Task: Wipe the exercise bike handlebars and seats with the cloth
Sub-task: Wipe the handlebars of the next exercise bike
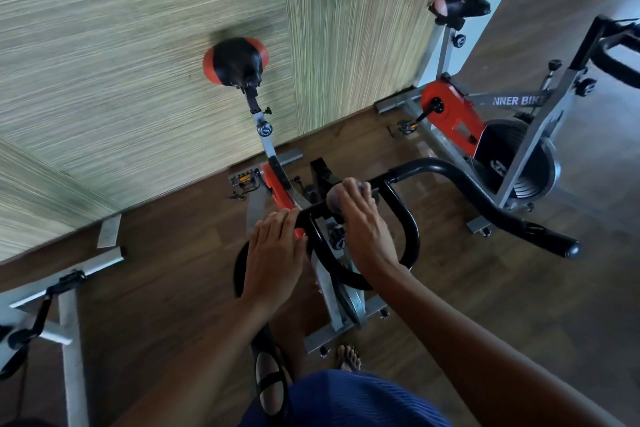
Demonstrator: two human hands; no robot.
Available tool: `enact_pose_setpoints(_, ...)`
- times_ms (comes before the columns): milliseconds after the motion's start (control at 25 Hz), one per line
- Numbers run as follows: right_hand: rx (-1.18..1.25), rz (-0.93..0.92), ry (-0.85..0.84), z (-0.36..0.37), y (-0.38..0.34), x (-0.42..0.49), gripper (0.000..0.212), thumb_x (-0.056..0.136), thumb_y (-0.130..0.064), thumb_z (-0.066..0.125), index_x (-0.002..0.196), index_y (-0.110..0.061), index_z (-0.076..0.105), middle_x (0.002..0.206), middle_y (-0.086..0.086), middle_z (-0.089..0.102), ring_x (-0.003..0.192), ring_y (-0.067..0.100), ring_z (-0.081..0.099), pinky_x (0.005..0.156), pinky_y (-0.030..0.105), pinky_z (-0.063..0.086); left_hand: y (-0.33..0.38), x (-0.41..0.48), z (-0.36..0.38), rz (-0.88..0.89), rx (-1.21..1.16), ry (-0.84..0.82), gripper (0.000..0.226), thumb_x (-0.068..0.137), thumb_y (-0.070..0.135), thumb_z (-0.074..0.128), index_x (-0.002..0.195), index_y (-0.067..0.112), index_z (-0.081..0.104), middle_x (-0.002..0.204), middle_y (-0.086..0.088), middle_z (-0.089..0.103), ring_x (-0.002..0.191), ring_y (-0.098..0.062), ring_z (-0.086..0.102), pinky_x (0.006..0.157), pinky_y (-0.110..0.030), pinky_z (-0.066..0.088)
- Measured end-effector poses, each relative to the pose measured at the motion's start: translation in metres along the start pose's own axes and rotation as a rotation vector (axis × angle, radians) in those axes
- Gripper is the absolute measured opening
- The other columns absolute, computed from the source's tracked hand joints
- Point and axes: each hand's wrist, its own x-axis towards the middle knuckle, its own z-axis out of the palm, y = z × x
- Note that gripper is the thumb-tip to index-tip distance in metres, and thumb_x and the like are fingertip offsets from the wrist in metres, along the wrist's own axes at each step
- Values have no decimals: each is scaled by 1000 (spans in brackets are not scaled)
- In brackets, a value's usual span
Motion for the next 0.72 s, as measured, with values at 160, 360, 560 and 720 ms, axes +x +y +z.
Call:
enact_pose_setpoints(160, -59, -84, -48, 1, 3, -5, 58, 102, -26, 29, 159, -16, 22, 167, -1, 10, 155, 24, -3, 125, 49, 22, 1, 0, -2, -2, -13, -17, 59, 104, 46, 18, 148, 14, 42, 148, -6, 47, 143, -22, 36, 123, -42, 20)
enact_pose_setpoints(360, -48, -82, -44, 5, -11, -9, 57, 102, -16, 25, 159, -17, 21, 167, -1, 9, 155, 24, -5, 124, 45, 23, 2, 1, -2, -7, 8, -23, 58, 105, 46, 20, 147, 14, 43, 146, -6, 50, 141, -23, 39, 121, -42, 22)
enact_pose_setpoints(560, -14, -29, -30, -2, -1, -6, 62, 97, -29, 21, 157, -15, 26, 166, 0, 12, 154, 25, -3, 125, 48, 14, 4, 1, -5, -23, -8, -43, 58, 104, 46, 20, 148, 15, 41, 147, -4, 48, 143, -21, 36, 122, -40, 18)
enact_pose_setpoints(720, 0, -101, -66, 10, -8, -8, 61, 102, -4, 44, 158, -15, 24, 167, 1, 12, 154, 24, -6, 122, 50, 28, 5, 1, -7, -17, -2, -48, 54, 106, 45, 25, 147, 15, 43, 145, -3, 50, 141, -20, 38, 121, -41, 23)
